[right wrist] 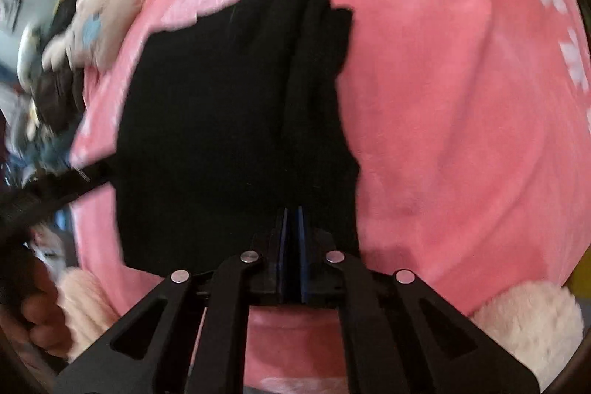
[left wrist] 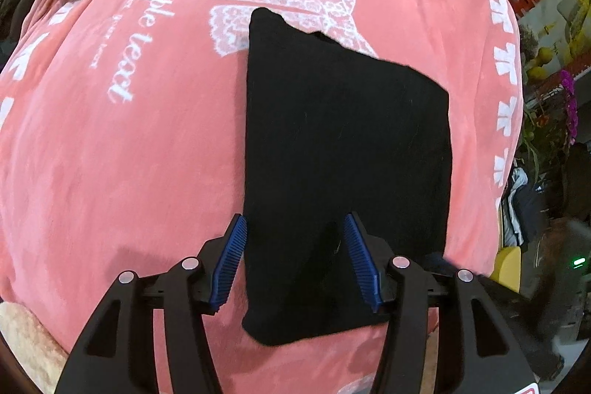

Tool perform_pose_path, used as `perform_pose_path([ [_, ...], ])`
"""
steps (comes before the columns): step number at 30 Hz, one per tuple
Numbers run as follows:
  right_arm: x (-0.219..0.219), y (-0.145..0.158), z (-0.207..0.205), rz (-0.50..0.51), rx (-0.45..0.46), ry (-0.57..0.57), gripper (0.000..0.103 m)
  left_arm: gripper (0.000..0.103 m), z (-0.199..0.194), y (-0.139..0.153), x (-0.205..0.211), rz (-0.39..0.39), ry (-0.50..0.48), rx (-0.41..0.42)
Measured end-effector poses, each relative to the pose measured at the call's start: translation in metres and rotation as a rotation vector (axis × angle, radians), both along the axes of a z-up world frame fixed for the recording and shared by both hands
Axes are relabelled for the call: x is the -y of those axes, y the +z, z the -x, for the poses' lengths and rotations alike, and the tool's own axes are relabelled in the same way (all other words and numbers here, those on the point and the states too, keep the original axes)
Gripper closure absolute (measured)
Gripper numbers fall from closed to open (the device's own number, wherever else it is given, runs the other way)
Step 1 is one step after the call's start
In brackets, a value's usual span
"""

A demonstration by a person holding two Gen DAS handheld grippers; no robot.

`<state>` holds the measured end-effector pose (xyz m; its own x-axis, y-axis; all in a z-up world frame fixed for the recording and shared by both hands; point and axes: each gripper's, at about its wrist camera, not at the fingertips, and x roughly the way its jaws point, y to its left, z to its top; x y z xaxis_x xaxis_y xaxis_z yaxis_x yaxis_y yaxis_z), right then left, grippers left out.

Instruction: Fold small clothes

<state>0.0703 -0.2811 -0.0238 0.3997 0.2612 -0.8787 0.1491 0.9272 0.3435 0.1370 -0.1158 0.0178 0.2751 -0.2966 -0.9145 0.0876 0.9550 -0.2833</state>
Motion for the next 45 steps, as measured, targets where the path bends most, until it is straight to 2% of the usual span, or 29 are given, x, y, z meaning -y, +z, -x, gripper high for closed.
perform_pose_path([
  [2, -0.001, 0.001, 0.002, 0.033, -0.007, 0.030, 0.095, 0.049, 0.005, -0.002, -0.002, -0.001, -0.002, -0.011],
  [3, -0.001, -0.004, 0.002, 0.055, -0.028, 0.040, 0.095, 0.043, 0.008, -0.004, -0.003, -0.002, -0.005, -0.017],
  [5, 0.005, -0.008, 0.000, 0.080, -0.052, 0.027, 0.093, 0.041, 0.015, -0.011, -0.005, -0.024, -0.014, -0.040],
  [8, 0.011, 0.017, -0.016, 0.037, 0.027, 0.017, 0.093, 0.041, 0.027, -0.026, -0.013, -0.044, -0.016, -0.074],
  [11, 0.011, 0.045, -0.056, 0.020, 0.112, 0.044, 0.093, 0.039, 0.037, -0.041, -0.021, -0.045, 0.001, -0.109],
  [13, 0.008, 0.050, -0.089, 0.005, 0.139, 0.078, 0.093, 0.038, 0.040, -0.047, -0.025, -0.035, 0.013, -0.123],
  [16, 0.003, 0.025, -0.140, 0.067, 0.086, 0.118, 0.094, 0.036, 0.040, -0.050, -0.025, -0.037, 0.024, -0.127],
  [18, 0.008, 0.005, -0.160, 0.137, 0.034, 0.115, 0.102, 0.036, 0.038, -0.050, -0.024, -0.044, 0.020, -0.132],
  [20, 0.020, 0.004, -0.167, 0.104, 0.042, 0.067, 0.102, 0.036, 0.036, -0.045, -0.021, -0.034, 0.010, -0.130],
  [22, 0.026, 0.020, -0.159, 0.091, 0.073, 0.035, 0.096, 0.037, 0.034, -0.037, -0.021, -0.008, -0.008, -0.119],
  [24, 0.030, 0.037, -0.134, 0.074, 0.123, 0.026, 0.089, 0.036, 0.030, -0.030, -0.024, 0.029, -0.006, -0.104],
  [26, 0.035, 0.044, -0.102, 0.068, 0.143, 0.020, 0.072, 0.034, 0.026, -0.028, -0.028, 0.070, 0.001, -0.099],
  [27, 0.035, 0.042, -0.084, 0.074, 0.139, 0.016, 0.057, 0.033, 0.024, -0.028, -0.031, 0.096, 0.010, -0.099],
  [28, 0.035, 0.038, -0.067, 0.076, 0.126, 0.012, 0.049, 0.032, 0.022, -0.028, -0.033, 0.112, 0.015, -0.100],
  [32, 0.021, 0.008, -0.024, 0.048, 0.034, 0.016, 0.047, 0.032, 0.018, -0.038, -0.042, 0.133, 0.055, -0.129],
  [34, 0.013, -0.009, -0.012, 0.025, -0.004, 0.018, 0.040, 0.032, 0.022, -0.040, -0.047, 0.157, 0.079, -0.146],
  [36, 0.006, -0.023, -0.009, -0.006, -0.043, 0.030, 0.042, 0.032, 0.022, -0.038, -0.052, 0.170, 0.096, -0.155],
  [37, 0.003, -0.027, -0.010, -0.020, -0.041, 0.041, 0.063, 0.032, 0.022, -0.036, -0.052, 0.165, 0.097, -0.154],
  [38, 0.003, -0.025, -0.012, -0.038, -0.041, 0.044, 0.072, 0.032, 0.024, -0.036, -0.052, 0.154, 0.096, -0.148],
  [39, 0.005, -0.021, -0.013, -0.046, -0.031, 0.032, 0.086, 0.032, 0.024, -0.034, -0.052, 0.145, 0.095, -0.144],
  [41, 0.013, -0.009, -0.011, -0.052, -0.007, 0.011, 0.088, 0.032, 0.024, -0.030, -0.050, 0.132, 0.092, -0.131],
  [43, 0.018, -0.014, -0.007, -0.042, -0.029, 0.011, 0.088, 0.032, 0.026, -0.027, -0.049, 0.125, 0.082, -0.114],
  [44, 0.017, -0.022, -0.007, -0.030, -0.048, 0.019, 0.087, 0.032, 0.026, -0.028, -0.047, 0.118, 0.077, -0.114],
  [45, 0.016, -0.029, -0.006, -0.022, -0.069, 0.028, 0.080, 0.032, 0.026, -0.031, -0.046, 0.115, 0.073, -0.120],
])
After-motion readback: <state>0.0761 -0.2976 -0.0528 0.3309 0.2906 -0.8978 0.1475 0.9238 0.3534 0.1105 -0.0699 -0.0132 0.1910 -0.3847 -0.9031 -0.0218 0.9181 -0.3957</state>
